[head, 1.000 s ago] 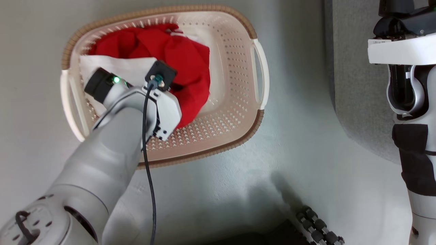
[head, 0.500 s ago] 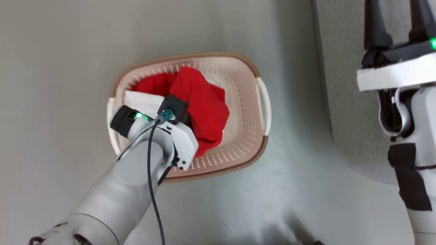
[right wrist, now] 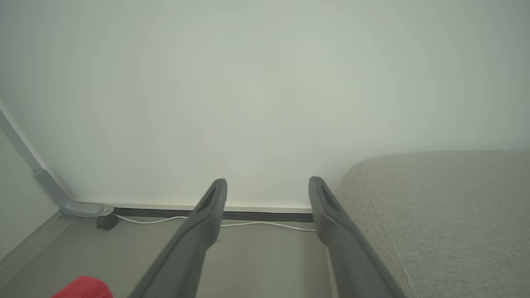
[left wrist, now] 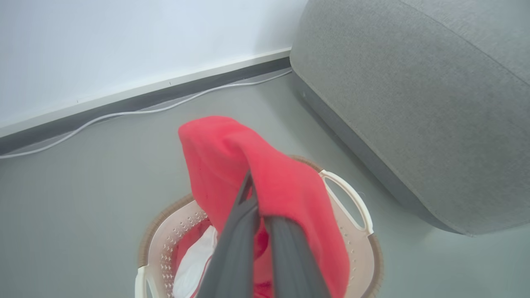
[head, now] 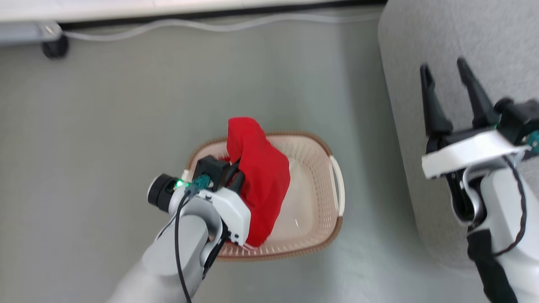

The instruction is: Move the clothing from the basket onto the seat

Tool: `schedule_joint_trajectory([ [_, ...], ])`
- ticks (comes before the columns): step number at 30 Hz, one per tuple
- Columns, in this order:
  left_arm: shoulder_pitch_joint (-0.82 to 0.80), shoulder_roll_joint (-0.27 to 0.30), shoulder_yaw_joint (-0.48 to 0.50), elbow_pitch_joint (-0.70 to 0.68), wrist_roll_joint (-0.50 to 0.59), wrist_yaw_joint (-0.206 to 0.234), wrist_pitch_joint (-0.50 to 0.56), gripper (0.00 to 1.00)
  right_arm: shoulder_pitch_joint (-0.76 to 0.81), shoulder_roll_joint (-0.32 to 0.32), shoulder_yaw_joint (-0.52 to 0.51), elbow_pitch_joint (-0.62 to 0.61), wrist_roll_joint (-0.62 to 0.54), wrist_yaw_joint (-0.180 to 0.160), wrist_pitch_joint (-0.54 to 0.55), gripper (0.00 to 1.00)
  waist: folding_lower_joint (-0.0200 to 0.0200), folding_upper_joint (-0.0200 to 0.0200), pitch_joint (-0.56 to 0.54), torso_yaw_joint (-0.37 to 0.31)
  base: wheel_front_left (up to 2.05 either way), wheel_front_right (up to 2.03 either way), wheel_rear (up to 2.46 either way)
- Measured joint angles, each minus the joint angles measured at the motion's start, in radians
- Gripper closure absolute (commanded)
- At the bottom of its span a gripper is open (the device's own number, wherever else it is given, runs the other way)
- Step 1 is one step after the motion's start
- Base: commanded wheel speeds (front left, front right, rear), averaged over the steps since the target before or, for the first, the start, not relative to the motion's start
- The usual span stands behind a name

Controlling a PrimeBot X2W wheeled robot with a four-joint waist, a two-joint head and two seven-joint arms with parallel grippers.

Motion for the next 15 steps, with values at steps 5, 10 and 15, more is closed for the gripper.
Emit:
schedule_joint_trajectory([
  [5,0.082,0.001,0.084,-0.075,0.069,-0.009,0.000,1.00,0.074,-0.001,0.003,0.032,0.000,0.000,0.000,0.00,0.0000,0.0000,-0.108,0.024,0.00,0.00,0.00],
  [10,0.145,-0.001,0.173,-0.177,0.132,-0.027,0.000,1.00,0.145,0.000,0.006,0.044,-0.003,0.000,0.000,0.00,0.0000,0.0000,-0.200,0.054,0.00,0.00,0.00],
  [15,0.183,-0.002,0.231,-0.258,0.184,-0.055,0.000,1.00,0.210,0.012,-0.006,0.059,-0.009,0.000,0.000,0.00,0.0000,0.0000,-0.274,0.088,0.00,0.00,0.00],
])
